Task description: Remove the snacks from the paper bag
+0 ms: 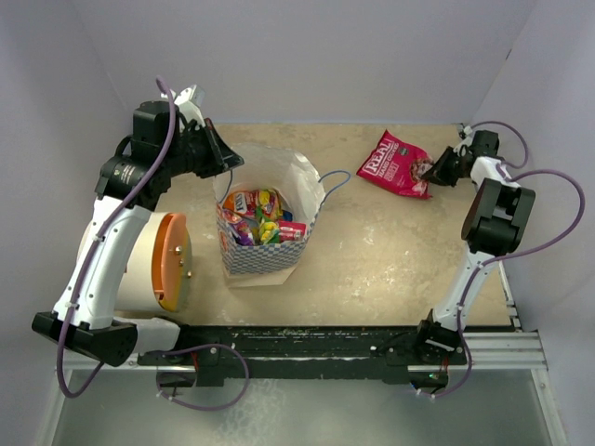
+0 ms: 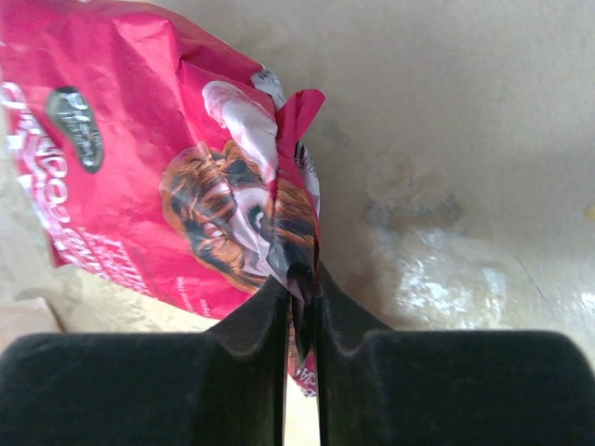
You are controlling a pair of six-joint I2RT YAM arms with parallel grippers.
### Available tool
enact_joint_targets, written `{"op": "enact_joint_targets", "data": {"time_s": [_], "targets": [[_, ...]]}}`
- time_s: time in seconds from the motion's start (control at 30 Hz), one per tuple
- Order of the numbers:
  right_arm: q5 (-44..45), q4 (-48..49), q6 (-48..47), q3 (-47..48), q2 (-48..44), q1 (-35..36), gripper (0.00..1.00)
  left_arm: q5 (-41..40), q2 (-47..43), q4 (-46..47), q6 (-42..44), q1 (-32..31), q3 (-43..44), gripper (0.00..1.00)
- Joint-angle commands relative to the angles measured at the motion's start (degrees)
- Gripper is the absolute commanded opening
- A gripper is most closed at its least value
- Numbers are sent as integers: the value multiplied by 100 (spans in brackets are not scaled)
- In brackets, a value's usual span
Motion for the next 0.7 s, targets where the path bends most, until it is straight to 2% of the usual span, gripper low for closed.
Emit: {"op": "enact_joint_targets", "data": {"time_s": [0.0, 0.07, 0.2, 0.27, 0.4, 0.5, 0.67], "targets": [[1129, -933, -597, 318, 205, 27, 18, 78, 11, 139, 156, 19, 335, 0], [1650, -1160, -682, 307, 115, 22, 23, 108, 51, 110, 159, 16, 394, 0], [2295, -1024, -669, -34, -451, 28, 48, 167, 54, 128, 36, 17, 353, 0], [2508, -908, -569, -100, -744, 59, 55, 144, 24, 129, -16, 18, 321, 0], [2320, -912, -304, -242, -1308, 147, 63, 91, -54, 172, -132, 18, 178, 0], [1963, -902, -85, -433, -1739, 280, 65, 113, -120, 236, -251, 22, 38, 0], [1227, -706, 197, -1163, -2687, 1251, 67, 75, -295, 376, -436, 21, -242, 0]]}}
